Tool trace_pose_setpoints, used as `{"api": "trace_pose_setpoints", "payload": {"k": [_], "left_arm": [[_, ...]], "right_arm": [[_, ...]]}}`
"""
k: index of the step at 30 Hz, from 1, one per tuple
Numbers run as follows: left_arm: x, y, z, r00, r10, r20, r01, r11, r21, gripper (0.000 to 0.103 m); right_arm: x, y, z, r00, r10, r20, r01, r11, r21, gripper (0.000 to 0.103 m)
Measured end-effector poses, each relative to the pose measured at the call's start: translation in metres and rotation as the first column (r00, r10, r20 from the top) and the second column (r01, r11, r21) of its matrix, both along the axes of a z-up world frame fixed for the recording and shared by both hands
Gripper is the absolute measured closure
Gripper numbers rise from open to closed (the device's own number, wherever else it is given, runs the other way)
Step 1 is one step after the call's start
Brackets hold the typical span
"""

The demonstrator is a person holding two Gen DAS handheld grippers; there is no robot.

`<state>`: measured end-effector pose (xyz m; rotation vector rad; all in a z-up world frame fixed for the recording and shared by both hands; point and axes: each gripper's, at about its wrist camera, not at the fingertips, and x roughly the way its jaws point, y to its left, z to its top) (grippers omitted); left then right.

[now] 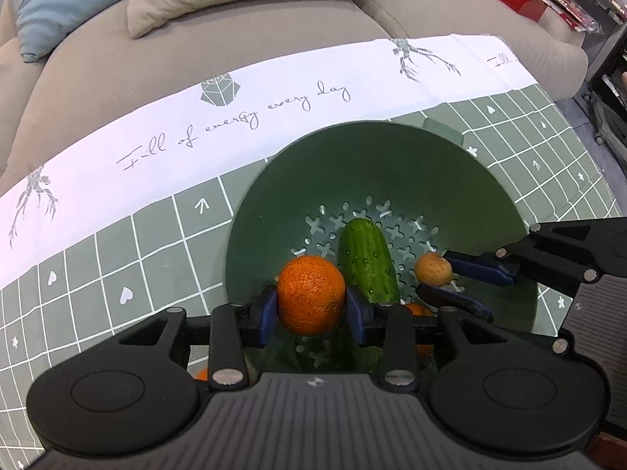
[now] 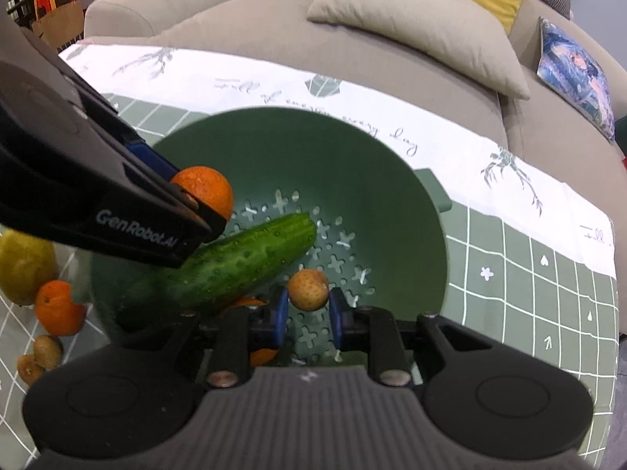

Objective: Organize fruits
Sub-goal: 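Carry the orange and kiwi into the colander and open both tools, then withdraw both tools from the colander toward the remaining fruits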

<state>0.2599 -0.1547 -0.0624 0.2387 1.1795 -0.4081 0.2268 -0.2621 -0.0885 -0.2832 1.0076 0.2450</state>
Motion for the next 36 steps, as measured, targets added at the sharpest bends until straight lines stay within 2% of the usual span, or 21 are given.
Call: {"api": "trace_pose_setpoints", "payload": {"k": [11,13,18,19,22,26,28,36], "left_arm": [[0.003,0.002,-0.007,1.000,0.006,-0.002,-0.006,1.000,0.010,0.060],[0.003,0.002,-0.007,1.000,0.010,0.004,-0.010,1.000,0.014,0.056],[0.001,0.004,-0.005,1.000,0.021,0.001,-0.021,1.000,0.004,0.056],[0.000,0.005,-0.003,1.000,0.029,0.001,-0.029,1.000,-0.006,0.053],[-0.004,0.007,0.006,0.999,0.045,0.015,-0.044,0.998,-0.040,0.040],[-0.013,0.010,0.026,0.997,0.046,0.063,-0.043,0.998,-0.054,0.041],[-0.019,0.014,0.038,0.995,0.049,0.089,-0.042,0.996,-0.077,0.041],[-0.053,0.038,0.081,0.978,0.090,0.187,-0.060,0.985,-0.160,0.041]], "right_arm": [[0.003,0.004,-0.007,1.000,0.015,-0.015,-0.016,1.000,-0.027,0.085],[0.002,0.004,-0.007,1.000,0.011,-0.012,-0.011,1.000,-0.029,0.084],[-0.001,0.005,-0.003,1.000,0.013,-0.006,-0.013,0.999,-0.037,0.077],[-0.002,0.005,-0.001,1.000,0.012,-0.003,-0.013,0.999,-0.036,0.076],[-0.006,0.006,0.004,1.000,0.008,0.008,-0.008,0.999,-0.032,0.075],[-0.013,0.007,0.016,0.999,0.007,0.036,-0.006,1.000,-0.030,0.073],[-0.019,0.009,0.024,0.998,0.005,0.055,-0.004,1.000,-0.025,0.068],[-0.046,0.019,0.054,0.992,-0.010,0.130,0.009,1.000,0.007,0.062]]}}
